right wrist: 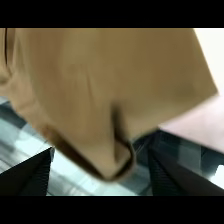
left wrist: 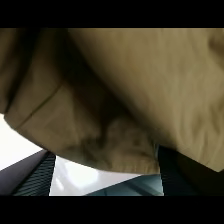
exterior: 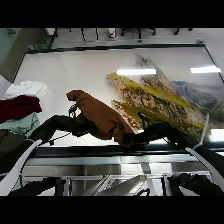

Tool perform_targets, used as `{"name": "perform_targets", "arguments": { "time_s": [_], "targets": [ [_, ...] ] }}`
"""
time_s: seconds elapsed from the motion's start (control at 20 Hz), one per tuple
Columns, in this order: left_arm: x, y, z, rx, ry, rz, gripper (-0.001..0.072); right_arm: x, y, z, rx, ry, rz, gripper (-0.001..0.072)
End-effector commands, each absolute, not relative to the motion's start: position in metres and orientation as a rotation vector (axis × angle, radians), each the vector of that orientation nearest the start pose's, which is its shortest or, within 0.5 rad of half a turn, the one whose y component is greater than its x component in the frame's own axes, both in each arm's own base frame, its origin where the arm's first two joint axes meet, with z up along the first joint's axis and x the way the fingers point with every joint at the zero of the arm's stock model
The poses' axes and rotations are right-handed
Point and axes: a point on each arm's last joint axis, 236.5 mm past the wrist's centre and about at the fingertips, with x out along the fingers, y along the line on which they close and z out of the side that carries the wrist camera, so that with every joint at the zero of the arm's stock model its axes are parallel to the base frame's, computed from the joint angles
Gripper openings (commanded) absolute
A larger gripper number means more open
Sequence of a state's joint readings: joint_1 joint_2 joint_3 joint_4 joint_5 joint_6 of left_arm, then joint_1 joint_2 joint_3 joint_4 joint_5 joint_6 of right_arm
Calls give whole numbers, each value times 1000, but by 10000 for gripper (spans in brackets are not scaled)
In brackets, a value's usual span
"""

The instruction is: Fold the shirts.

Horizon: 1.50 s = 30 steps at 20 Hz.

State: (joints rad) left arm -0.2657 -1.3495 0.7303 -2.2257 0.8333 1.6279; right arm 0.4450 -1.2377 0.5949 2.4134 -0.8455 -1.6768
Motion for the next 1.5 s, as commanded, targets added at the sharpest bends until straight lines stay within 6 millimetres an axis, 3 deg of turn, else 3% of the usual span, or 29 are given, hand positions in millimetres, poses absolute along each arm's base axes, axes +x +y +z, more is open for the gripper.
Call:
{"name": "perform_targets", "arguments": {
  "time_s": [0.0,0.05,0.1,0.15,0.25,0.3,0.35,0.45,0.5,0.55,0.65,0.7,0.75,0.85,0.95,1.0,1.05,1.1,1.2,1.3,1.45],
  "targets": [
    [299,-176,-129,-459,1519,-285,562,225,259,-109,501,1578,496,397],
    [304,-174,-128,-467,1510,-279,329,228,261,-111,495,1580,499,151],
    [311,-172,-123,-475,1493,-277,72,233,264,-109,481,1568,518,22],
    [319,-173,-116,-476,1468,-284,15,238,266,-104,473,1552,539,21],
    [337,-178,-87,-470,1393,-320,14,247,268,-78,433,1520,621,21],
    [349,-181,-61,-465,1332,-349,13,252,262,-60,417,1509,652,21],
    [362,-184,-26,-459,1243,-381,13,260,254,-37,405,1484,675,21],
    [390,-187,72,-448,997,-447,13,286,231,38,406,1335,729,21],
    [398,-185,139,-440,835,-480,13,300,219,88,405,1204,751,21],
    [396,-179,210,-429,667,-508,13,313,202,156,386,1009,764,21],
    [367,-165,354,-398,334,-557,13,312,169,278,304,661,728,21],
    [338,-159,416,-377,191,-584,13,295,158,335,245,507,714,21],
    [305,-157,467,-359,69,-618,13,273,154,378,194,392,709,21],
    [229,-154,549,-332,-145,-698,14,222,155,440,94,217,722,21],
    [164,-147,597,-310,-297,-755,13,185,154,474,27,94,712,21],
    [143,-142,611,-297,-348,-765,14,173,152,484,4,58,697,21],
    [134,-136,617,-273,-373,-748,13,166,149,488,-14,37,676,21],
    [135,-132,617,-257,-372,-726,13,166,145,488,-25,36,655,22],
    [160,-138,597,-253,-270,-705,13,176,140,476,-20,90,632,21],
    [207,-160,551,-222,-65,-708,14,195,141,451,-5,202,648,21],
    [290,-198,436,-143,371,-710,14,234,142,385,65,447,669,21]
  ]
}}
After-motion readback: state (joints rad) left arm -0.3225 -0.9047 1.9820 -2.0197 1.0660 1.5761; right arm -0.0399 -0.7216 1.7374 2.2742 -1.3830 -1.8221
